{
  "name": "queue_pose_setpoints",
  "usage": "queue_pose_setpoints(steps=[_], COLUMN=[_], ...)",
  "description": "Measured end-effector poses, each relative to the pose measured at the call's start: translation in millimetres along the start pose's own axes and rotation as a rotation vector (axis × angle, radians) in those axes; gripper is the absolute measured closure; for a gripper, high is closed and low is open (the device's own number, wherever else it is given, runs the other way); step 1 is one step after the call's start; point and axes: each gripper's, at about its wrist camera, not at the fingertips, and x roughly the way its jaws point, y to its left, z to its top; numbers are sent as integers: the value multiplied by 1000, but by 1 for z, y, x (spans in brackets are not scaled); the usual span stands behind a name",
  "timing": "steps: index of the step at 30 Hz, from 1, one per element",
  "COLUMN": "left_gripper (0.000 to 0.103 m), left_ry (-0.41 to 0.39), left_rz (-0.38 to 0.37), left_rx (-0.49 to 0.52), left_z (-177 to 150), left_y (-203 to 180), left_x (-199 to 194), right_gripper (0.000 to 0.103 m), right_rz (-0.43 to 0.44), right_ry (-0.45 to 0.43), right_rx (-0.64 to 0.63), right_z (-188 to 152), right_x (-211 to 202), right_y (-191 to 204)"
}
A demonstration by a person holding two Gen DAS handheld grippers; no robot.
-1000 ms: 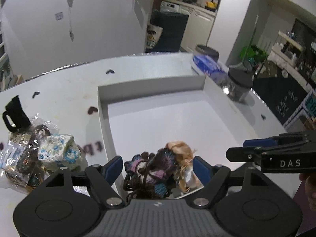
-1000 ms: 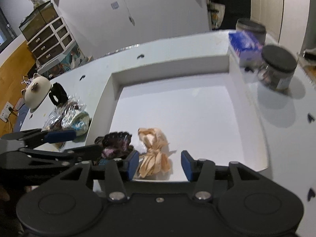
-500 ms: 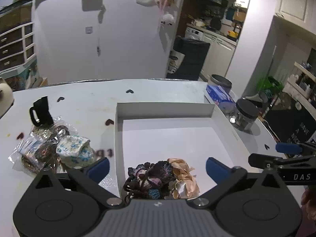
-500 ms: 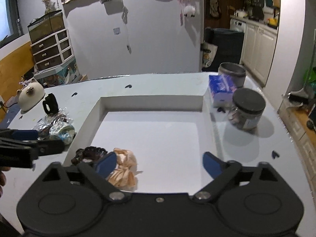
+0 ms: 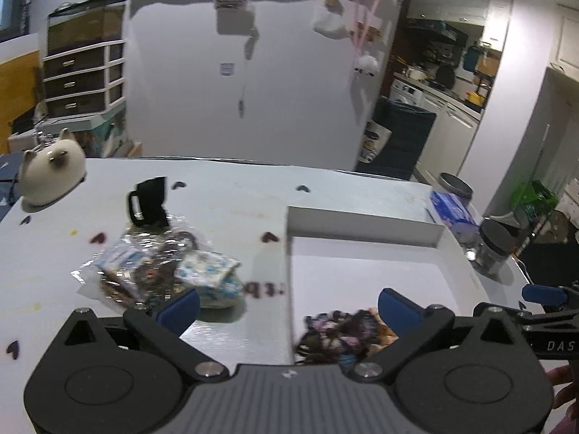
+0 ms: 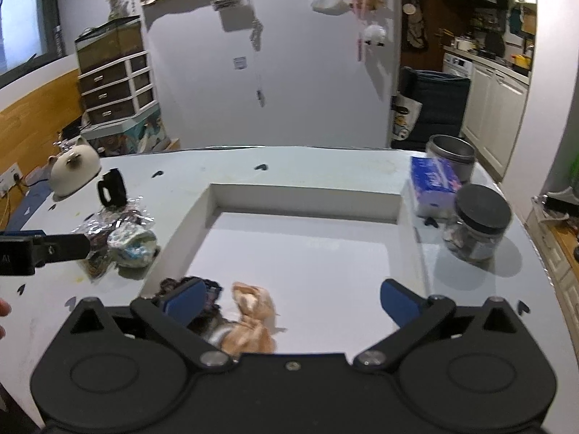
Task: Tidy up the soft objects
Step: 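Open both tools to release the ribbon and yarn in the box, then grasp the black cloth with the left tool while the right tool grasps the flowered pouch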
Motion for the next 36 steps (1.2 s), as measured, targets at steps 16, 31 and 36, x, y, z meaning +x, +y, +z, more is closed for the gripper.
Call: queue_pose_setpoints(steps=[16, 31, 36], left_gripper=[0, 6, 11], left_ry=[-9, 5, 1], left_rz=[4, -110, -130], left_rx=[22, 166, 128], left_z=[27, 56, 80], left_y=[137, 204, 216], left_x=[-4, 29, 60], right_gripper=[0, 0, 0], right_rz=[41, 5, -23], right_ry=[9, 53, 71], right_rx=[-26, 73, 92], right_z=[32, 48, 47], right_x=[49, 83, 90], right_y=[135, 199, 206])
